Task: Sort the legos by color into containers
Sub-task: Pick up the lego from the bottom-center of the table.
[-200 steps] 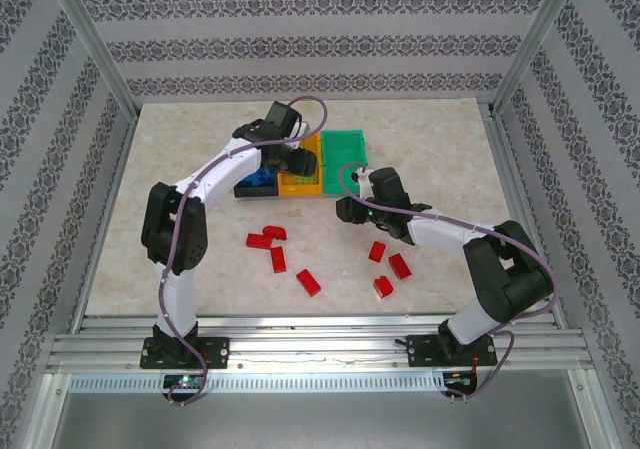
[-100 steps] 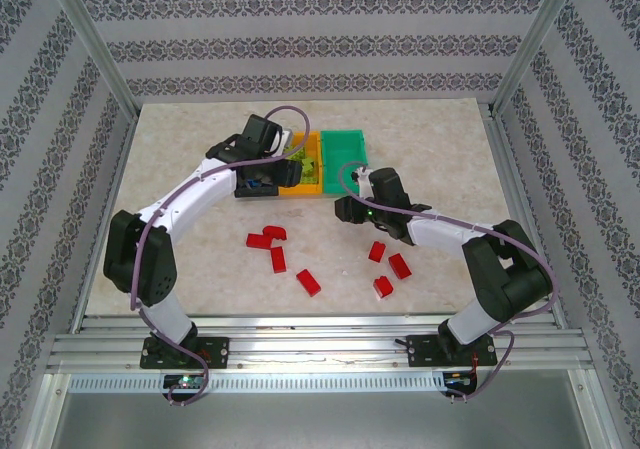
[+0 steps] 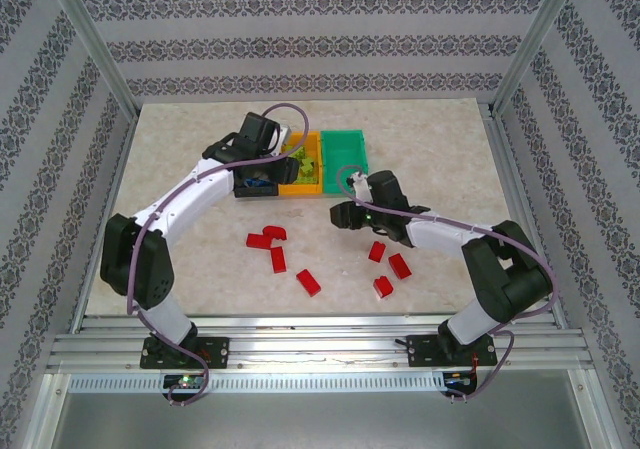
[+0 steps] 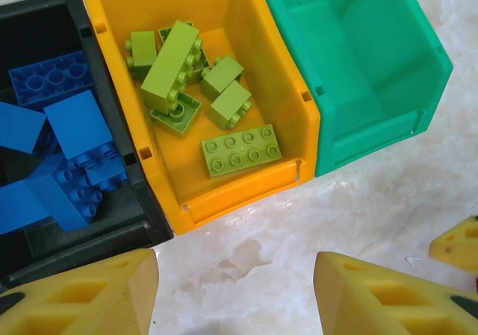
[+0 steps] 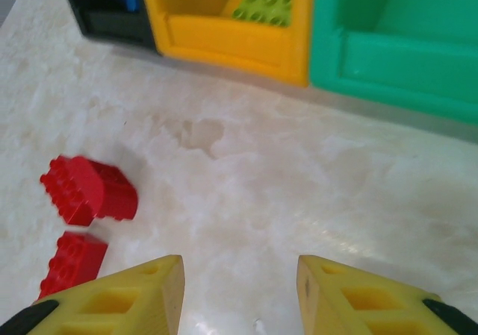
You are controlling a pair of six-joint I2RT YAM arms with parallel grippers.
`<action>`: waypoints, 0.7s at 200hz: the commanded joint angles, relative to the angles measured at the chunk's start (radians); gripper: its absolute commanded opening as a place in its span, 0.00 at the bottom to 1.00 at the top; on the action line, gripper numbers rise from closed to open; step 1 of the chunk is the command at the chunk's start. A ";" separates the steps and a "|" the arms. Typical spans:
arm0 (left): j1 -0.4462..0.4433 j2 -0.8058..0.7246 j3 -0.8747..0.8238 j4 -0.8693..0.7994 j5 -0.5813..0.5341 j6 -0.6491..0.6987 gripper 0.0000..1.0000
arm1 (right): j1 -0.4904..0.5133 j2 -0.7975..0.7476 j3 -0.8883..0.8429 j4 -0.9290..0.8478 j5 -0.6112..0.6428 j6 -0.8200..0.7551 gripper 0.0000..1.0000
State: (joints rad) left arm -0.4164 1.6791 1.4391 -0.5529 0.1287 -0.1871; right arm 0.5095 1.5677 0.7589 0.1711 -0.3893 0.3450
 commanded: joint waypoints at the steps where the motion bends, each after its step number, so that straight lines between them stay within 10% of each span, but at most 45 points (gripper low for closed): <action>1: 0.013 -0.033 0.018 0.009 -0.013 0.008 0.57 | 0.073 -0.031 0.010 -0.072 -0.039 -0.002 0.45; 140: 0.076 -0.045 0.009 0.048 0.153 -0.078 0.57 | 0.444 -0.100 -0.072 -0.189 0.258 0.035 0.48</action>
State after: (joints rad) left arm -0.3511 1.6707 1.4403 -0.5358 0.2626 -0.2481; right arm 0.9222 1.4719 0.7017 -0.0090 -0.1997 0.3492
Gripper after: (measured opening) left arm 0.575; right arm 0.471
